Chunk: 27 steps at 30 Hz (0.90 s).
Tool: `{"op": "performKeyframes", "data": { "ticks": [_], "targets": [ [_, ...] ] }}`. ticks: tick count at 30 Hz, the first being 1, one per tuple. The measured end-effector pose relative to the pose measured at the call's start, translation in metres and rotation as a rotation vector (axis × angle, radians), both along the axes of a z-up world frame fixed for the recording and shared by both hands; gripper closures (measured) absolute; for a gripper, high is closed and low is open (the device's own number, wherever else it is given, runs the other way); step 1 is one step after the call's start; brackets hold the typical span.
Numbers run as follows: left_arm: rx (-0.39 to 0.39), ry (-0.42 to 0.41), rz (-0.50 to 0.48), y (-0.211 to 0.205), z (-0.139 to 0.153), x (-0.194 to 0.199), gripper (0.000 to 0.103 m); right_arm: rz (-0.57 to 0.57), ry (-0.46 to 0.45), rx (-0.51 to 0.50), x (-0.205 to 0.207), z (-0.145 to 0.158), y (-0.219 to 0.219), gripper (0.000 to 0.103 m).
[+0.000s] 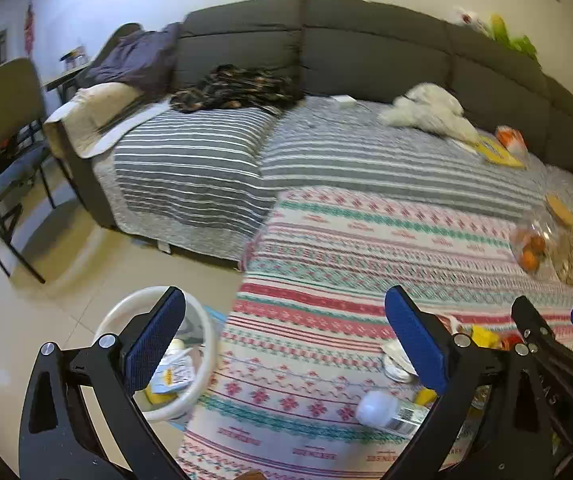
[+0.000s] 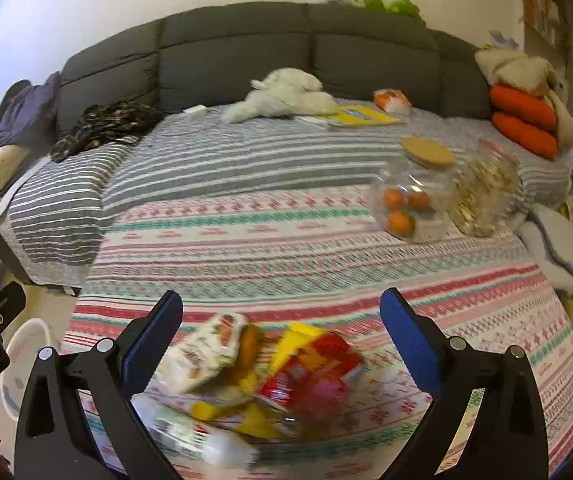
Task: Collect trash
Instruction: 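Move both tools back over the pile of trash on the bedspread, then grasp the white wrapper with the left gripper while the right grasps the red can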
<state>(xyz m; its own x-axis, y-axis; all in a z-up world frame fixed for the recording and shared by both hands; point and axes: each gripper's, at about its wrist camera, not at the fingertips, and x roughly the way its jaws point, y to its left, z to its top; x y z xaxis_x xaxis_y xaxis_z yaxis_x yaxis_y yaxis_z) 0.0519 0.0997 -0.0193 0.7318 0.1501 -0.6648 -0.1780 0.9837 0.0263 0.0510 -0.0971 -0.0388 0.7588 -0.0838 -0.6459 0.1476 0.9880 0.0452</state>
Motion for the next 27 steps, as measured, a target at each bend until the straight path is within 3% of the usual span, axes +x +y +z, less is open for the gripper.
{"op": "performKeyframes", "data": {
  "ticks": [15,24,27],
  "targets": [
    [0.13,0.244,-0.303,-0.088,-0.065,0.035,0.007,-0.118,0.116,0.128,0.0,-0.025,-0.093,0.007],
    [0.224,0.32,-0.442,-0.106,-0.09,0.043,0.008,-0.081,0.254,0.347,0.01,-0.047,-0.112,0.007],
    [0.252,0.326,-0.47,-0.11,-0.098,0.05,0.018,-0.088,0.32,0.448,0.014,-0.063,-0.112,0.007]
  ]
}}
